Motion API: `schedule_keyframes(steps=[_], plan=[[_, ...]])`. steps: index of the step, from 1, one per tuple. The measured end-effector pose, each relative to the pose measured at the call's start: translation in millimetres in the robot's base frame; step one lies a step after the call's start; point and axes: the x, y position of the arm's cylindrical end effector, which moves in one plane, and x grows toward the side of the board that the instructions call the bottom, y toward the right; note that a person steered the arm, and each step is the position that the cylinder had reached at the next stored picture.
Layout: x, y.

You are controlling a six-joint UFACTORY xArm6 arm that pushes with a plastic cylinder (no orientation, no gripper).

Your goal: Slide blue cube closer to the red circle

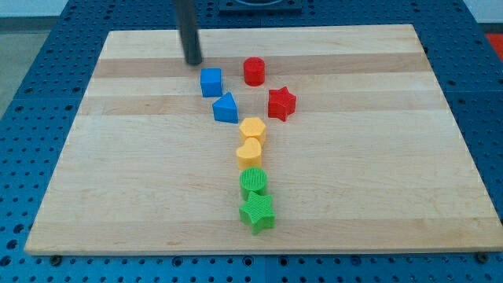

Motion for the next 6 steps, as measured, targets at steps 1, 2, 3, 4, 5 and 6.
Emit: schedule_keyframes(steps=[1, 2, 3, 4, 5, 6], plan=[[23.2, -14.7], [36.6, -14.7], [62.5, -7.1], [64.1, 1.0], [59.8, 25.1], [34.2, 49.9]])
